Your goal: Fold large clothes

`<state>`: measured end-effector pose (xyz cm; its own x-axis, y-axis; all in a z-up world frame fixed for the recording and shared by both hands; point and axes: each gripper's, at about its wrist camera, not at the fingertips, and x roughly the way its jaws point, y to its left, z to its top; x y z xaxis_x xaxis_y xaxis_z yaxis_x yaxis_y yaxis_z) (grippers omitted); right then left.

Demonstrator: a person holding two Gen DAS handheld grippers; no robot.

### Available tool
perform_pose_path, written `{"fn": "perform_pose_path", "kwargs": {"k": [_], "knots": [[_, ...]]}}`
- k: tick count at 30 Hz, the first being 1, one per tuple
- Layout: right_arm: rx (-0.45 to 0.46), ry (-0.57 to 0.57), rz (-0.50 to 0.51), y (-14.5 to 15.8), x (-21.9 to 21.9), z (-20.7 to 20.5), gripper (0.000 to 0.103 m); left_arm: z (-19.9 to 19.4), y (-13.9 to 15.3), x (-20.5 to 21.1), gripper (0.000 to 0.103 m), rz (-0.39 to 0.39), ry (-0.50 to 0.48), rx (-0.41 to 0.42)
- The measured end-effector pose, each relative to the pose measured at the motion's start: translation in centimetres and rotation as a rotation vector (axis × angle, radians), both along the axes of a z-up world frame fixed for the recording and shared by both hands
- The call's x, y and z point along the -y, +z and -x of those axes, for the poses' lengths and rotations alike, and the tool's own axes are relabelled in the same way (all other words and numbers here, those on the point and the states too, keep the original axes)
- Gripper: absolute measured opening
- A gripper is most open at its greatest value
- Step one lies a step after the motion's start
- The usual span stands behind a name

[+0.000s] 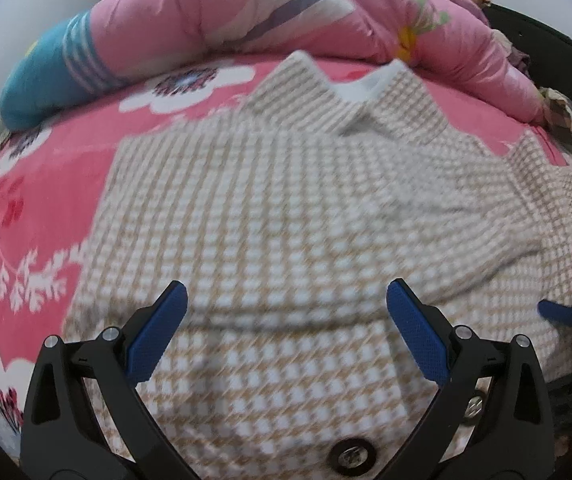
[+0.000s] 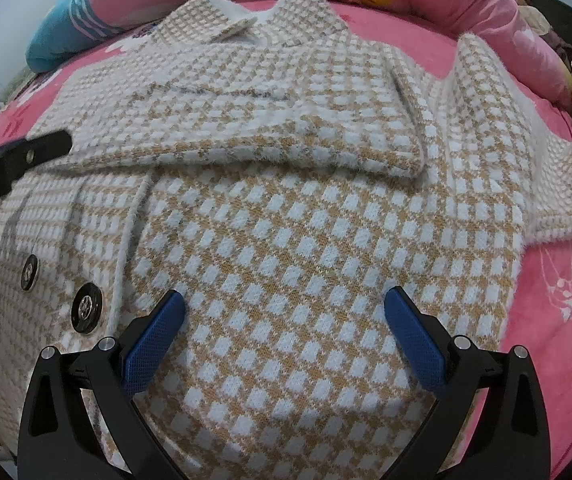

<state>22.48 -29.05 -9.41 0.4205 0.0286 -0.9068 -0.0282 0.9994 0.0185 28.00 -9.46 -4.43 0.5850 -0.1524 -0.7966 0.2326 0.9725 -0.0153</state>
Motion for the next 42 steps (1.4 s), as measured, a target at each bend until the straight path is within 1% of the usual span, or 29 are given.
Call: {"fn": "perform_pose_path", "kwargs": {"k": [4,6,8,9,11,12,16,21,26,30,33,36,38,40,41,42], "knots": [[0.012,0.010,-0.009,0.0,0.3,0.9,0.097,-1.3,0.1,2.7,0.096,-0.042,-0.027,0.016],[0.015,0.017,-0.013,-0.1,0.6,1.3,0.097,-2.0,-0.4,3.5,0.096,-0.053,-0.031,0.013],[0.018,0.023,-0.015,0.1,0.5,1.8,0.097,-2.8,-1.7,4.1,0.096,-0.061,-0.021,-0.012],[0.020,0.024,-0.016,0.2,0.5,2.0,0.097,-3.2,-2.4,4.2,0.096,-0.057,-0.010,-0.025],[0.026,0.032,-0.016,0.3,0.6,2.5,0.097,-3.4,-3.2,3.8,0.096,0.000,0.017,-0.020],[0.029,0.036,-0.016,0.4,0.7,2.7,0.097,-3.5,-3.2,3.6,0.096,0.009,0.018,-0.020],[0.030,0.035,-0.017,0.5,0.7,3.6,0.097,-3.7,-3.4,4.1,0.097,0.005,0.017,-0.015],[0.030,0.034,-0.017,0.5,0.5,3.3,0.097,-3.8,-3.3,3.9,0.097,0.012,0.014,-0.017],[0.030,0.033,-0.018,0.7,0.6,4.0,0.097,-3.4,-3.3,3.7,0.097,0.008,0.013,-0.015],[0.044,0.022,-0.052,1.8,0.9,4.5,0.097,-3.2,-3.3,3.5,0.097,0.012,0.012,-0.017],[0.091,0.002,-0.098,3.3,1.7,6.2,0.097,-3.3,-3.3,3.7,0.097,0.013,0.013,-0.018],[0.150,-0.035,-0.109,5.3,3.5,9.1,0.097,-3.3,-3.4,3.8,0.097,0.011,0.013,-0.016],[0.171,-0.073,-0.116,6.4,5.2,10.7,0.097,-3.4,-3.4,3.9,0.097,0.012,0.014,-0.016],[0.203,-0.144,-0.127,7.7,8.1,13.0,0.097,-3.4,-3.4,3.9,0.097,0.012,0.013,-0.016],[0.215,-0.169,-0.130,8.2,9.4,13.2,0.097,-3.5,-3.4,3.7,0.097,0.012,0.012,-0.016],[0.238,-0.225,-0.133,9.0,11.7,14.5,0.097,-3.5,-3.5,3.8,0.097,0.012,0.012,-0.017]]}}
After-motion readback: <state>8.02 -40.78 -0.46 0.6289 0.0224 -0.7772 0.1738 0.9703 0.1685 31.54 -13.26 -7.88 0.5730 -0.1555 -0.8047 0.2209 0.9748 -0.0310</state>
